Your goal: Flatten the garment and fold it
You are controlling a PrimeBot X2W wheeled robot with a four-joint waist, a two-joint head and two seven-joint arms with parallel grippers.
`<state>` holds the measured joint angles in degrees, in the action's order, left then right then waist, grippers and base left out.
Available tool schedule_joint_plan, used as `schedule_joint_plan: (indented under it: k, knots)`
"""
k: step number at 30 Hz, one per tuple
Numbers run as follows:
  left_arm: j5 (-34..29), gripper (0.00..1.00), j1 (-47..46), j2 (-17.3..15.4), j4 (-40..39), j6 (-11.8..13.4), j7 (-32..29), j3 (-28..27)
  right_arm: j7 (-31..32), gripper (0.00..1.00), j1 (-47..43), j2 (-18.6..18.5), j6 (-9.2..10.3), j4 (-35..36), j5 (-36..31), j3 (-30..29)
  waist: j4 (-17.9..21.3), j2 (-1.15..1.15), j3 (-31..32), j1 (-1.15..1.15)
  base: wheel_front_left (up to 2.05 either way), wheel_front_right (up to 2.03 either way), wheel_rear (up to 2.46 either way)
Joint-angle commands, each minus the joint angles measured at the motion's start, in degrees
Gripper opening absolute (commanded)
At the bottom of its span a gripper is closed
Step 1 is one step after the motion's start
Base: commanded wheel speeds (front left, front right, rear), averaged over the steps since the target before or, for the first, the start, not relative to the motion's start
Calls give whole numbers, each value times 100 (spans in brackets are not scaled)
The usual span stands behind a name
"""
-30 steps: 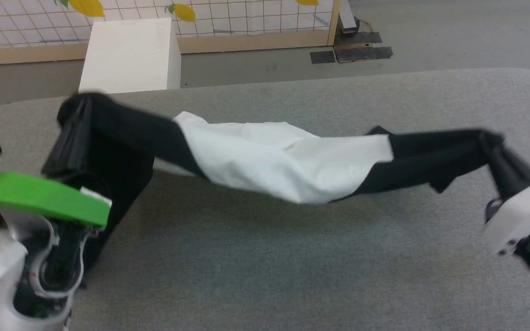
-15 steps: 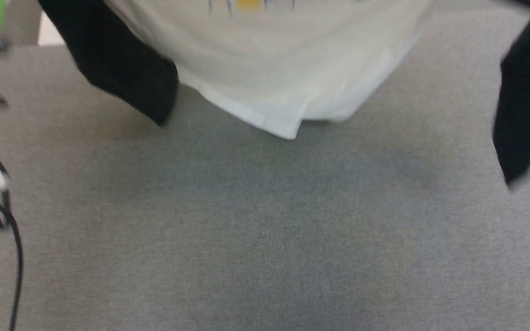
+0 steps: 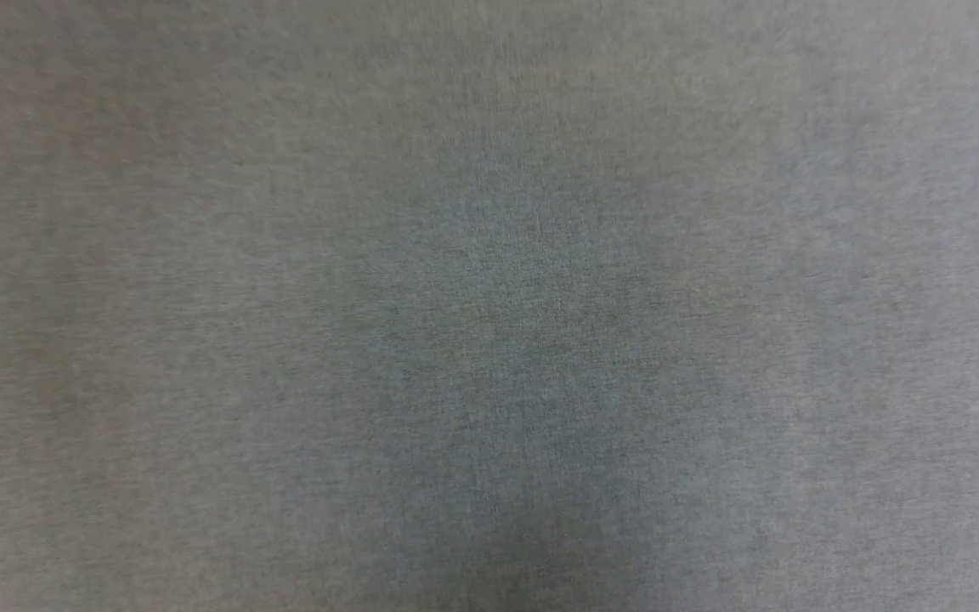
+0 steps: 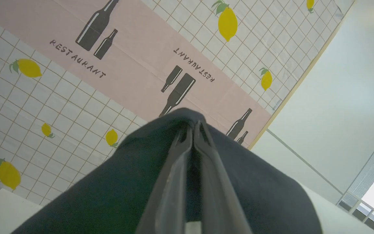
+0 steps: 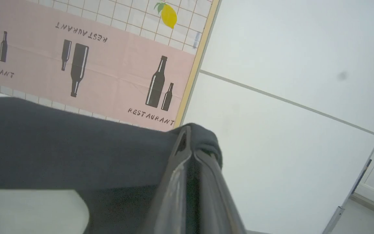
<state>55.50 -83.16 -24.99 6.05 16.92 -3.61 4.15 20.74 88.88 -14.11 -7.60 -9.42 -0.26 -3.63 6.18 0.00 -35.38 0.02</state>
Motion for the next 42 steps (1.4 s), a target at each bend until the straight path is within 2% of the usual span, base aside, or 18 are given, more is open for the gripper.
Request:
schedule_joint_plan:
  k: [1, 4, 8, 13, 18, 22, 24, 27, 33, 37, 42]
  knots:
    - [-57, 0, -111, -23, 71, -56, 97, -38, -193, 0, 157, 45, 11, -103, -90, -80, 69, 0, -335, -2, 0, 0, 0]
    - [-41, 0, -103, 26, 275, -190, 256, -57, -437, 0, 232, 180, 11, -468, -150, -144, 21, 0, -311, -2, 0, 0, 0]
    - [31, 0, 447, 34, 647, -383, 102, 114, -173, 0, -265, 313, 11, -989, 96, -106, -64, 0, -145, -2, 0, 0, 0]
    - [-199, 0, 1556, -326, 1018, -667, -523, 757, 590, 0, -1374, 335, 11, -1298, 628, 157, -115, 0, 278, -2, 0, 0, 0]
    - [-362, 0, 2745, -673, 884, -783, -1102, 1317, 1442, 0, -2668, 205, 11, -948, 1129, 430, -169, 0, 781, -2, 0, 0, 0]
    - [-322, 0, 3770, -897, 327, -647, -1406, 1511, 1818, 0, -3781, 36, 11, -265, 1470, 447, -225, 0, 1210, -2, 0, 0, 0]
    - [-381, 0, 4372, -1121, -53, -501, -1570, 1624, 2005, 0, -4435, 4, 11, 178, 1584, 356, -258, 0, 1441, -2, 0, 0, 0]
    - [-266, 0, 5223, -1283, -663, -268, -1707, 1649, 2294, 0, -5371, 26, 11, 789, 1650, 161, -318, 0, 1750, -2, 0, 0, 0]
    - [-200, 0, 6810, -1636, -1603, 270, -1797, 1669, 2667, 0, -7032, 316, 11, 1825, 1566, -356, -425, 0, 2255, -2, 0, 0, 0]
    - [9, 0, 7696, -1604, -2086, 600, -1681, 1552, 2883, 0, -7864, 661, 11, 2325, 1423, -751, -473, 0, 2453, -2, 0, 0, 0]
    - [143, 0, 8545, -1521, -2511, 888, -1481, 1468, 3161, 0, -8628, 931, 11, 2772, 1185, -1108, -514, 0, 2616, -2, 0, 0, 0]
